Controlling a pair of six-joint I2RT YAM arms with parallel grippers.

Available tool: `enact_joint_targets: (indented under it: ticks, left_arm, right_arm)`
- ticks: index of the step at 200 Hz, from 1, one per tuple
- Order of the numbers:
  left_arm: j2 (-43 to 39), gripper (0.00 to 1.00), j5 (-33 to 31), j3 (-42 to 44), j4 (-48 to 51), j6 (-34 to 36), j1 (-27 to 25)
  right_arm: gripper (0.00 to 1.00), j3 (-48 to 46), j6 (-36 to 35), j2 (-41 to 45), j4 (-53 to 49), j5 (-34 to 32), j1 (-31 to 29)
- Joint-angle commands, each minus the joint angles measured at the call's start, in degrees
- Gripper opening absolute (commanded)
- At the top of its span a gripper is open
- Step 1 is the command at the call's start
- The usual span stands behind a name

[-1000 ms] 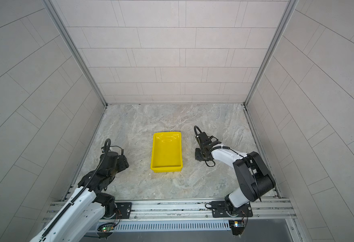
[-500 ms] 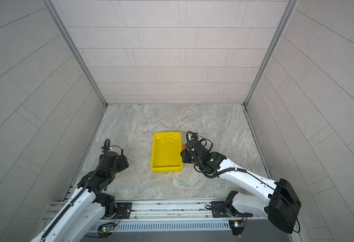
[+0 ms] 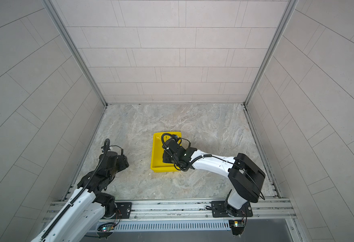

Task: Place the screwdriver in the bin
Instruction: 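Carry the screwdriver with the right gripper over the yellow tray and lower it, then open the right gripper to release the screwdriver into the tray and raise it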

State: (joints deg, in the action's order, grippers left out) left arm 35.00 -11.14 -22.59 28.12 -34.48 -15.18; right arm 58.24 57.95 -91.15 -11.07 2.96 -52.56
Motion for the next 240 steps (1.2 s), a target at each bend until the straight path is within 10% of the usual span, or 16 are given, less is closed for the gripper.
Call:
enact_joint_targets:
  ticks: [1, 95, 177, 240]
  left_arm:
    - [-0.38, 0.76, -0.1, 0.35, 0.27, 0.4, 0.06]
    - [3.28, 0.76, 0.18, -0.24, -1.32, 0.55, 0.06]
    - [1.49, 0.74, 0.11, 0.22, -0.62, 0.4, 0.06]
    - [1.62, 0.74, 0.83, 0.13, -0.71, 0.64, 0.05]
  right_arm:
    - [0.1, 2.01, 0.94, -1.65, 0.26, 0.7, 0.17]
    - [0.43, 4.82, -1.56, -2.7, -2.52, 2.07, 0.44]
    - [0.44, 4.53, -4.64, 1.38, -7.19, 0.38, 1.4]
    - [0.49, 1.5, -19.9, 17.66, -12.35, -14.03, 8.19]
